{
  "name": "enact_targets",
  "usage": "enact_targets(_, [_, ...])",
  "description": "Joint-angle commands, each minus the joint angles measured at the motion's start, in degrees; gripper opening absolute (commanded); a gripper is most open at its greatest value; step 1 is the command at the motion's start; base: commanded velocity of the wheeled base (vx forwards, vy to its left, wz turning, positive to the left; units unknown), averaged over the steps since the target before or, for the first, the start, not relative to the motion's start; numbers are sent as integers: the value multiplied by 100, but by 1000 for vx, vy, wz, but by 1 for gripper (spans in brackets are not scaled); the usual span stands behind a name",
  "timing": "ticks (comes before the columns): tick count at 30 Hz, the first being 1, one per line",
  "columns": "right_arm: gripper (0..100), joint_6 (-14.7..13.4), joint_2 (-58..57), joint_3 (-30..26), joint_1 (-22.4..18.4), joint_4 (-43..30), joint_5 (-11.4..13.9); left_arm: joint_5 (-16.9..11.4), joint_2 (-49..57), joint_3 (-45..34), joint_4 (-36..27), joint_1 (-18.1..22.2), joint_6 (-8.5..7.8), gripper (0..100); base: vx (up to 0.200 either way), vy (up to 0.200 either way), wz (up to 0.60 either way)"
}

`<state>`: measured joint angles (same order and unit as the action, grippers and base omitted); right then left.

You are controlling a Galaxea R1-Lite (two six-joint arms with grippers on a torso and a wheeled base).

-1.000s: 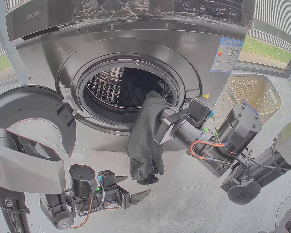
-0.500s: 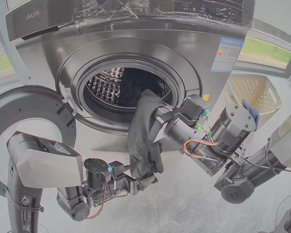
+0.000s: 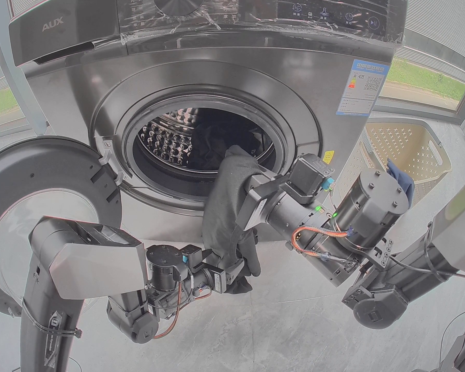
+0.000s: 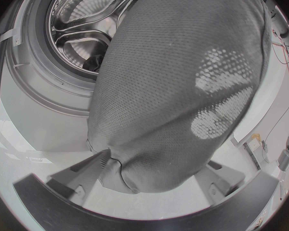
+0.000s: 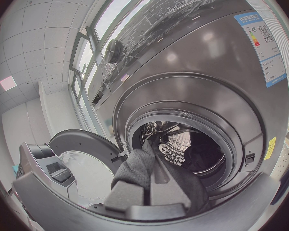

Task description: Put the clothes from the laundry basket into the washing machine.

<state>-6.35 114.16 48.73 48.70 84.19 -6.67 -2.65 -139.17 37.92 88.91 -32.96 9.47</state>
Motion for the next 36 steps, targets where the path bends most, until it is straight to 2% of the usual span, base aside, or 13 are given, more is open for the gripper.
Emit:
enact_targets(1, [0,-6,-35,-74,-27,1,-1,62,-40,83,4,9,2,0,0,0,0])
enact_targets(7, [0,-50,-158,-232,-142,1,-10,133,162,13,13,141,11,0,0,0,0])
enact_targets(11, [0,-50,-333,-504,-379,-8,-10,98,760,-251,13,440,28,0,0,0,0])
enact_targets(19, [0,-121,-624,-1594,-766,10,-1,-359,2623,-1490,13,888,72,0,0,0,0])
enact_targets(23, [0,-121,-650,-2043,-827,1,43,-483,3256,-1709,-5,985,134,0,0,0,0])
enact_targets(24, [0,-121,-615,-2297,-854,1,60,-579,3563,-1718,-14,1029,222,0,0,0,0])
enact_targets(26, [0,-130,-588,-2508,-854,1,69,-623,3748,-1718,-5,1046,195,0,0,0,0])
enact_targets(30, [0,-121,-430,-2658,-915,10,78,-667,4082,-1718,-14,1011,222,0,0,0,0])
enact_targets(36, [0,-112,124,-2456,-1003,80,104,-860,4556,-1745,-22,976,257,0,0,0,0])
